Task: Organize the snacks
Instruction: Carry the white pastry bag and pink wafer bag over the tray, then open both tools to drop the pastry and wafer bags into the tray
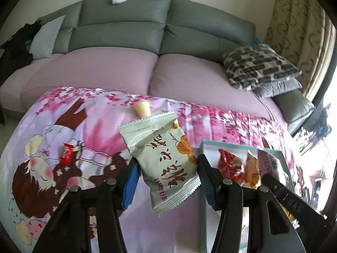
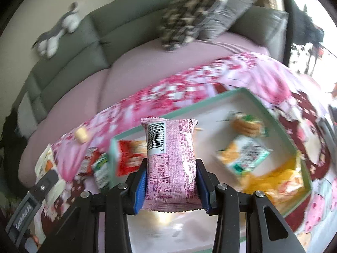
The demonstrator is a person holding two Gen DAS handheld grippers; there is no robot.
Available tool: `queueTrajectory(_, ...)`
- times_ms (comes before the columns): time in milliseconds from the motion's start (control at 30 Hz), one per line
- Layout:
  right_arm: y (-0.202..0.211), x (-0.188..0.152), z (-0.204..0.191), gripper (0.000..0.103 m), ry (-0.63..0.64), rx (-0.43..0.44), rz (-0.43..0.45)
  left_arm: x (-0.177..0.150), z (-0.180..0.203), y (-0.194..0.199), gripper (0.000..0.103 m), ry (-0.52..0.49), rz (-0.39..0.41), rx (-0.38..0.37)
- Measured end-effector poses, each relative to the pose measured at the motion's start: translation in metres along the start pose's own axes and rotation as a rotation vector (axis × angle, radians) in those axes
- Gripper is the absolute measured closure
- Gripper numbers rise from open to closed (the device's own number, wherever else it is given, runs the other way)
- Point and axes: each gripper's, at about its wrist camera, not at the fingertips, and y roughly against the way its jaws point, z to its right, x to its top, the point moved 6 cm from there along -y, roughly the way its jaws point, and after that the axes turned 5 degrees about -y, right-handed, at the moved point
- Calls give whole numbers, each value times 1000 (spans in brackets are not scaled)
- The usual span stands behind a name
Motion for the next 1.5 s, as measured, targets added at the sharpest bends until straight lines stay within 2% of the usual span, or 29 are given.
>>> queueTrajectory(233,3,10,43,59,-84,-48,4,-8,40,-17,47,-76,-38,-24)
queueTrajectory(433,3,12,51,59,-99,-37,0,-22,66,-42,47,-134,-100,-14)
queueTrajectory(667,-3,10,57,58,-107,-39,-19,-36,79,-63,47,-171,-157,-2)
queueTrajectory(1200,-9,7,61,58,-109,-45,-37,-45,109,-73,47,-233,-171,-57)
queueTrajectory(1500,-11,6,58,56,-87,-65,-44,-45,114,-74,46,-248,-180,-57)
